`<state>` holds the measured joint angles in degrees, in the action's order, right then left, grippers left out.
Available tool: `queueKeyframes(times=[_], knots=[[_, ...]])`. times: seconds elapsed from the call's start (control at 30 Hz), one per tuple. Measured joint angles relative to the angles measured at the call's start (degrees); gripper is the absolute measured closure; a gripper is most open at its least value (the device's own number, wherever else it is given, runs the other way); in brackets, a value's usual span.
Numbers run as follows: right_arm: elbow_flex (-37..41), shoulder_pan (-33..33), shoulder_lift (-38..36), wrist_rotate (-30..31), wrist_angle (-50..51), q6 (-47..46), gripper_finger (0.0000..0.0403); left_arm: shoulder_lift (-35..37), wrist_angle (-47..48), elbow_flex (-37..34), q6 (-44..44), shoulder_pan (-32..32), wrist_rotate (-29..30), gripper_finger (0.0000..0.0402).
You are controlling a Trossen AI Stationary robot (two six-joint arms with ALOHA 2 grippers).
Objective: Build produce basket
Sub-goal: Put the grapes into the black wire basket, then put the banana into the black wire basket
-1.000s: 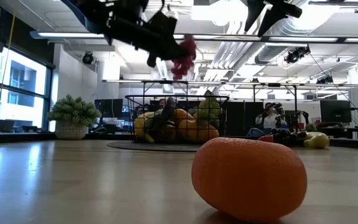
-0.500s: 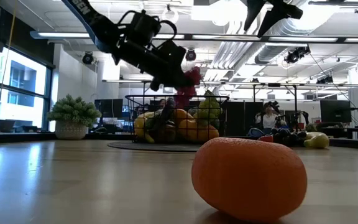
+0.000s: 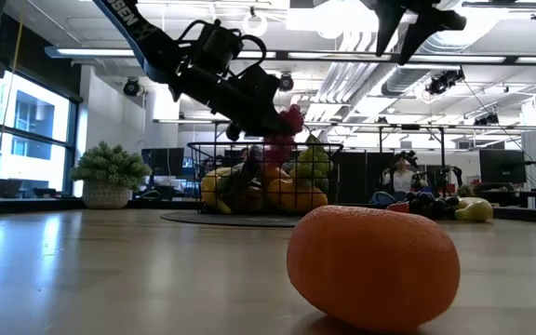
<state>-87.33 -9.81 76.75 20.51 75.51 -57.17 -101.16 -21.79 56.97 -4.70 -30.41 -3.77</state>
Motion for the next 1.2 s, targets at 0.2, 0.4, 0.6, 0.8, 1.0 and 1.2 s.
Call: queueKeyframes(times=[0.2,0.4,0.6,0.8,1.0,1.2], knots=[[0.0,2.2,0.8,0.1,0.6,-3.9,0.0199,0.0,0.6,0.0,-0.1,0.0,-0.1,0.0256],[0.0,3.8,0.8,2.4,2.5,-9.4,0.0199,0.0,4.4,0.0,-3.2,0.0,-0.1,0.0195],[0.0,4.7,0.8,3.0,3.1,-11.4,0.0199,1.3,7.0,0.1,-4.5,-0.5,-1.5,0.0161],[0.0,4.7,0.8,3.0,3.2,-11.4,0.0199,3.6,11.9,0.6,-4.1,-1.5,-3.3,0.0156],[0.0,4.6,0.8,3.0,5.1,-11.1,0.0199,6.2,14.6,2.4,0.6,-1.9,-3.5,0.0156],[0.0,4.5,0.8,4.4,7.9,-10.9,0.0198,9.7,15.9,2.5,1.9,-1.9,-3.3,0.0156]])
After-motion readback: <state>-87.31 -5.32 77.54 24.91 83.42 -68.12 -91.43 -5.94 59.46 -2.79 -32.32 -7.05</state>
